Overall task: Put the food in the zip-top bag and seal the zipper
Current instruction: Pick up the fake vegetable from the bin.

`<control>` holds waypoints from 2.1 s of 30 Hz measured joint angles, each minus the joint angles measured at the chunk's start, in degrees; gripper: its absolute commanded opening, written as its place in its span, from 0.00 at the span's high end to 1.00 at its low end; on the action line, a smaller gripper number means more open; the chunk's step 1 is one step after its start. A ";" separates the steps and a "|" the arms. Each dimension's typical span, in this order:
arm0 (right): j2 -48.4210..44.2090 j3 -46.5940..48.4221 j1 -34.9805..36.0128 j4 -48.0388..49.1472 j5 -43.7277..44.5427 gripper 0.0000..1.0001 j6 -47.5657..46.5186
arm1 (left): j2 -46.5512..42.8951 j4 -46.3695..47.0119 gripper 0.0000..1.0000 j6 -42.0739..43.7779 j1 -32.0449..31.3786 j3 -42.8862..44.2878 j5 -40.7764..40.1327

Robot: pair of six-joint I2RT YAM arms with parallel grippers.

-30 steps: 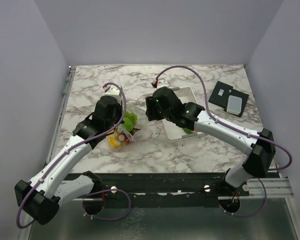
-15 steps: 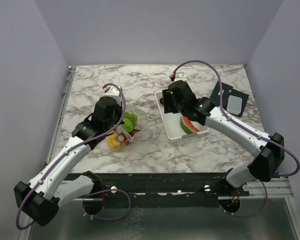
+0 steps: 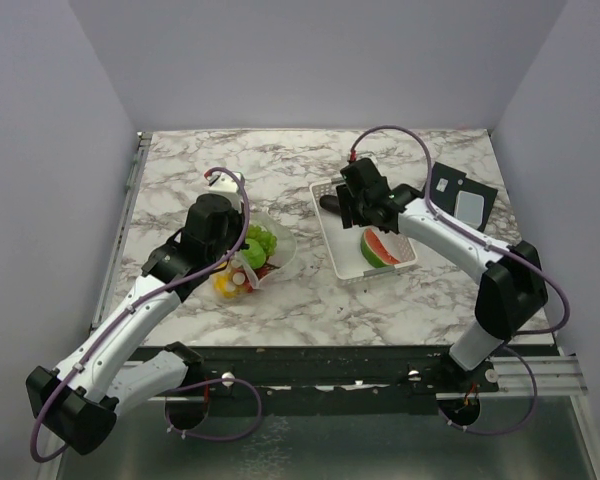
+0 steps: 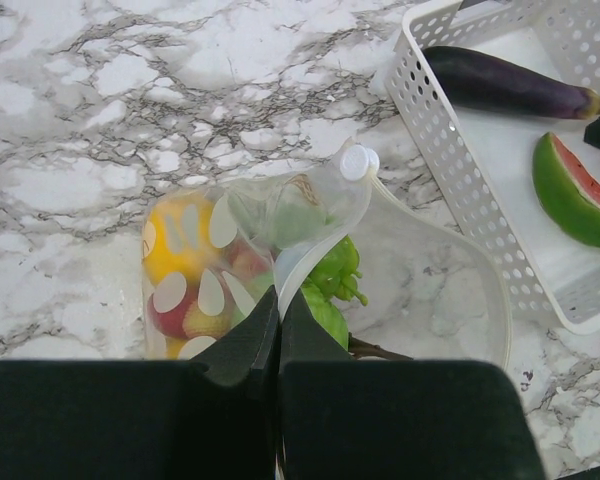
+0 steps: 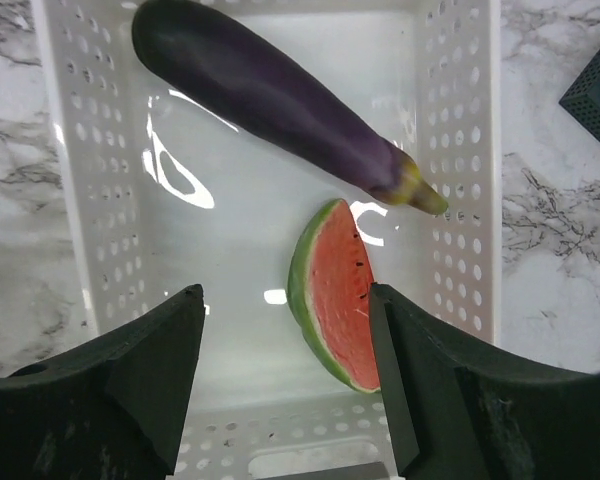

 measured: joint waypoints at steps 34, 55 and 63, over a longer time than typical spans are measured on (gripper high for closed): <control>22.16 7.41 -10.01 0.92 -8.13 0.20 -11.93 | -0.24 0.02 1.00 0.00 0.00 -0.11 0.87; 18.23 0.76 -9.73 1.40 -16.15 0.60 -10.51 | -0.22 0.02 1.00 0.00 0.00 -0.11 0.94; 14.16 -1.29 -9.29 1.29 -16.24 0.90 -9.38 | -0.22 0.02 1.00 0.00 0.00 -0.11 0.94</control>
